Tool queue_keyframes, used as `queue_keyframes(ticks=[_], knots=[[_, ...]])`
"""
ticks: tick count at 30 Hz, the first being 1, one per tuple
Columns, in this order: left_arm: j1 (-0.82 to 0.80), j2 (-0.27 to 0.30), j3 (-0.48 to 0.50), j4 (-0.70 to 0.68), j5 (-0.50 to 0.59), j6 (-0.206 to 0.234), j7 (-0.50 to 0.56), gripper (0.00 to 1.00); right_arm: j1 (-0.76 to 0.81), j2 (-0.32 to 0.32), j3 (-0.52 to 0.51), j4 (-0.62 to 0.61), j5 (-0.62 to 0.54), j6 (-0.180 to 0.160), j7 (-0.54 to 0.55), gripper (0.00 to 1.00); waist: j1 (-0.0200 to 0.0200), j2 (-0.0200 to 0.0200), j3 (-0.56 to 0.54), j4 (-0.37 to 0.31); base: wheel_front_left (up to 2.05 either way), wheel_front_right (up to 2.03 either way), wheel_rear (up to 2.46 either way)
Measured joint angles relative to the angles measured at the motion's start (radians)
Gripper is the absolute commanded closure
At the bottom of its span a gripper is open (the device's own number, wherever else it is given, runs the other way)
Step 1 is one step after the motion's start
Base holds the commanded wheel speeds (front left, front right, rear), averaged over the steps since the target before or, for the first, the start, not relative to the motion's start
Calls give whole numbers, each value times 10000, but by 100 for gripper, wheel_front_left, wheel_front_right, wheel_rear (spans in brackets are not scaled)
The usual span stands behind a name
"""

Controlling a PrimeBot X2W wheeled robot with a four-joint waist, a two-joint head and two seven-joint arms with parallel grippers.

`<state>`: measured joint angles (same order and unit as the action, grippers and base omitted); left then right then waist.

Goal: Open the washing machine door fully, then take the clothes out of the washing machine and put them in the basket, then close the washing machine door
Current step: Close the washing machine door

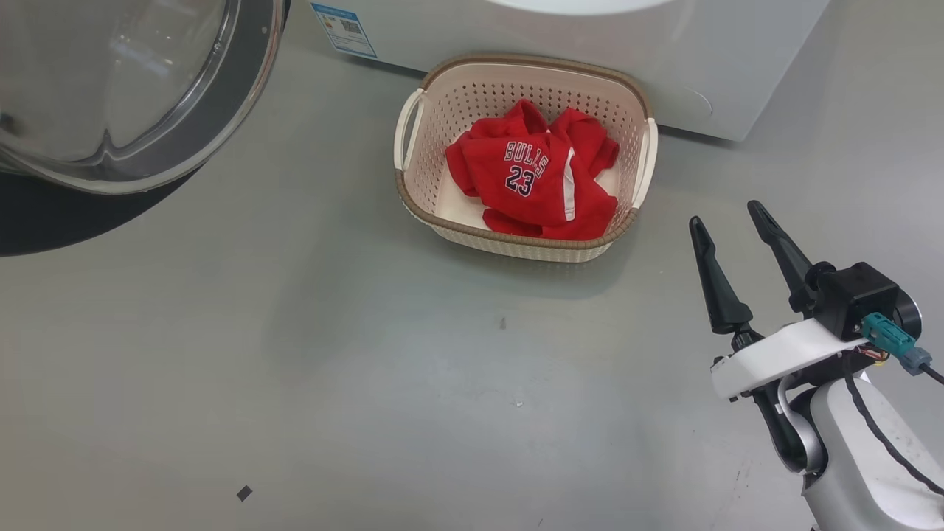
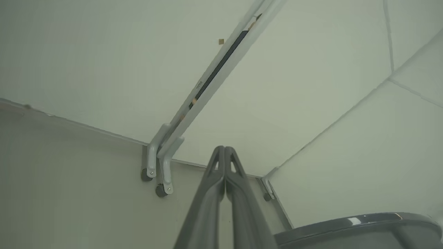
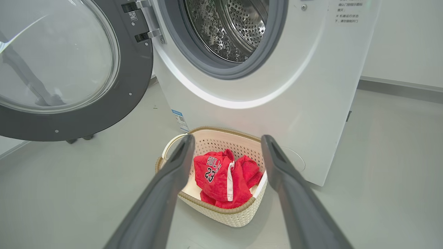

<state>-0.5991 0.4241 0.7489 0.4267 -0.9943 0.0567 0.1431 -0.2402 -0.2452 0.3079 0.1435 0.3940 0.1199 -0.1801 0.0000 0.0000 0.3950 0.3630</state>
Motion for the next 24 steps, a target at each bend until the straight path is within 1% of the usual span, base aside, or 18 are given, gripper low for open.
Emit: queue_keyframes(ticks=[2,3,7,9,13,24], knots=[[-404,-123,297,364,-556,251,303,100,-3,4,0,-8,0,0,0,0,0,0,23,-86,0,0,0],[-545,-121,353,500,-646,314,408,100,-5,4,-4,-19,0,0,0,0,0,0,35,-124,0,0,0],[-971,86,673,848,-894,360,516,100,-24,4,-19,-58,0,0,-2,0,0,0,107,-253,0,0,0],[-1148,142,683,1024,-930,399,596,100,-29,4,-29,-75,0,-2,-2,0,0,0,148,-305,0,0,0],[-1604,61,771,1570,-1081,525,780,100,-30,-2,-63,-79,0,-6,-12,0,0,0,210,-359,0,0,0],[-2552,-113,945,2794,-1716,625,1584,100,-128,-8,-48,-115,0,-6,-27,0,0,0,280,-456,0,0,0]])
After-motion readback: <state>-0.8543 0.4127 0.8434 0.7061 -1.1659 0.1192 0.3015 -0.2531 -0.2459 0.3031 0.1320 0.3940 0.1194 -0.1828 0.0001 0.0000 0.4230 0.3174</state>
